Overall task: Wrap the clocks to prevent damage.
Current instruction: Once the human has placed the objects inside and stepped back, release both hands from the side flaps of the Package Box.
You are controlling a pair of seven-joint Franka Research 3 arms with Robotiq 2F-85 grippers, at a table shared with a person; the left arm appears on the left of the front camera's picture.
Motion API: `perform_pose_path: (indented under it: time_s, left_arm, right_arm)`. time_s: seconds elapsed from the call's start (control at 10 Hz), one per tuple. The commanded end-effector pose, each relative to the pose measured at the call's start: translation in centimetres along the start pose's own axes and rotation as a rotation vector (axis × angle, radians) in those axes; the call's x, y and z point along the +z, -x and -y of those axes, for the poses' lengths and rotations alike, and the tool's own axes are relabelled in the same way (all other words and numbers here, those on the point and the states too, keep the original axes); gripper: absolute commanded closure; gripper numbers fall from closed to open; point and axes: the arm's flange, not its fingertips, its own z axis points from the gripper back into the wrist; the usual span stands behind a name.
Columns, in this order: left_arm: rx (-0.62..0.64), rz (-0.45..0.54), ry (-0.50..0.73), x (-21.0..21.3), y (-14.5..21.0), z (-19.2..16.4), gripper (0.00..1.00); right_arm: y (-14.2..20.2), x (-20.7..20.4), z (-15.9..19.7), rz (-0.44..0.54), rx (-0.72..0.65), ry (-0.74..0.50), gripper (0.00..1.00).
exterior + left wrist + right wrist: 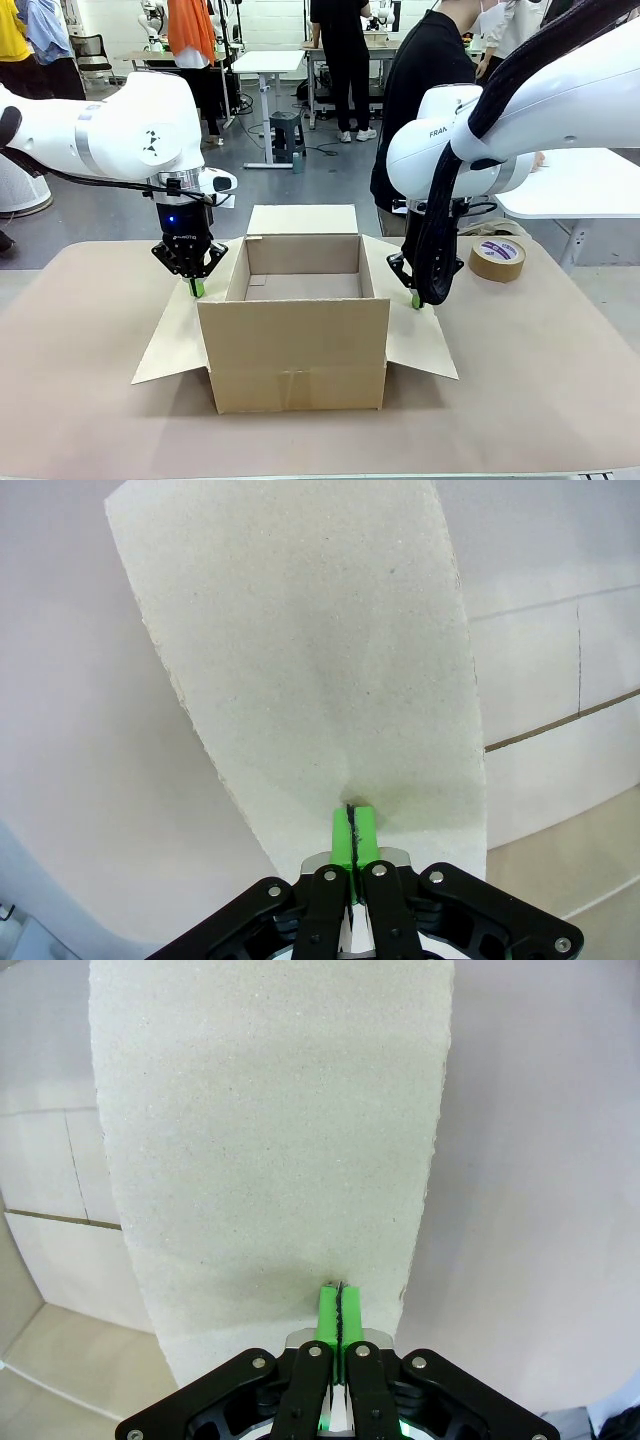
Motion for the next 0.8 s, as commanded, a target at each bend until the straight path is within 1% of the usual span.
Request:
perform_pose_path:
  time_s: [0.0,0.7]
  left_arm:
    - [0.000,-0.003,-0.002,-0.08,0.08,0.03,1.00]
    - [0.000,-0.003,-0.002,-0.08,0.08,0.03,1.00]
  right_arm:
    - [0.10,-0.08,-0.10,0.002,-0.010,0.013,0.99]
    - [0.10,-0.08,-0.10,0.002,-0.010,0.013,0.99]
